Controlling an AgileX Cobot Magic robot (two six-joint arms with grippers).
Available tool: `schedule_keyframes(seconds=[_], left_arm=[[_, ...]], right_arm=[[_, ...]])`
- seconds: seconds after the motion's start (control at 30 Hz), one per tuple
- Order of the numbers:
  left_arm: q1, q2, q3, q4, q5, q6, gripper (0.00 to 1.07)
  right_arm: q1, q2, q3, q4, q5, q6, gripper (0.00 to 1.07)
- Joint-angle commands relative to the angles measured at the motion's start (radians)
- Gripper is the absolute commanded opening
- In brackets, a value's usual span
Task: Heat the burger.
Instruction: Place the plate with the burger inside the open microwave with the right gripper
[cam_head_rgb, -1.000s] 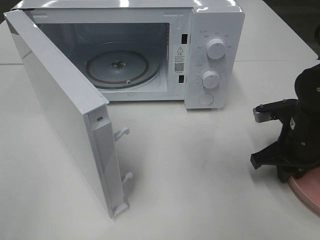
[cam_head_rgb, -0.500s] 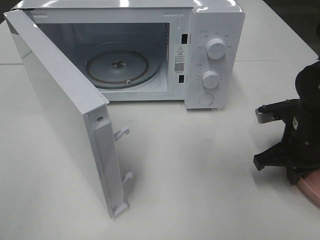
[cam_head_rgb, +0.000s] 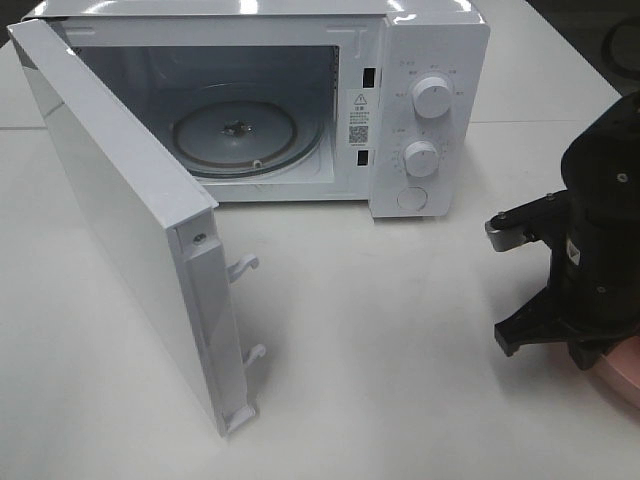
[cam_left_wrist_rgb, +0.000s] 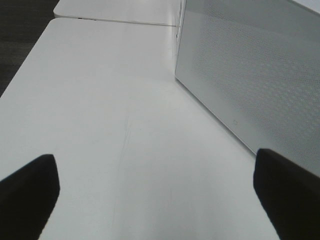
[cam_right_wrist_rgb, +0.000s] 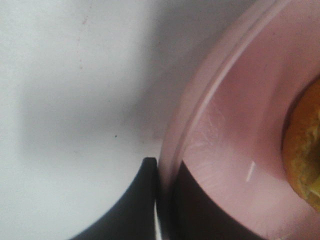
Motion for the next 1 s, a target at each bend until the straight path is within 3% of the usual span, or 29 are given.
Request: schedule_keyframes(seconds=[0.03, 0.5, 1.0], left_arm=[[0.001, -0.022, 0.001, -0.007, -0.003, -0.001, 0.98], [0.001, -0.022, 0.001, -0.007, -0.003, -0.001, 0.98], [0.001, -0.022, 0.001, -0.007, -0.003, -0.001, 0.98]], right_arm=[[0.034, -0.03, 0.005, -0.052, 0.063, 0.019, 0.0], [0.145, -0.126, 0.007, -0.096, 0.161, 0.026, 0.0], [0.327, -0.232, 0.007, -0.126, 0.233, -0.012, 0.0]])
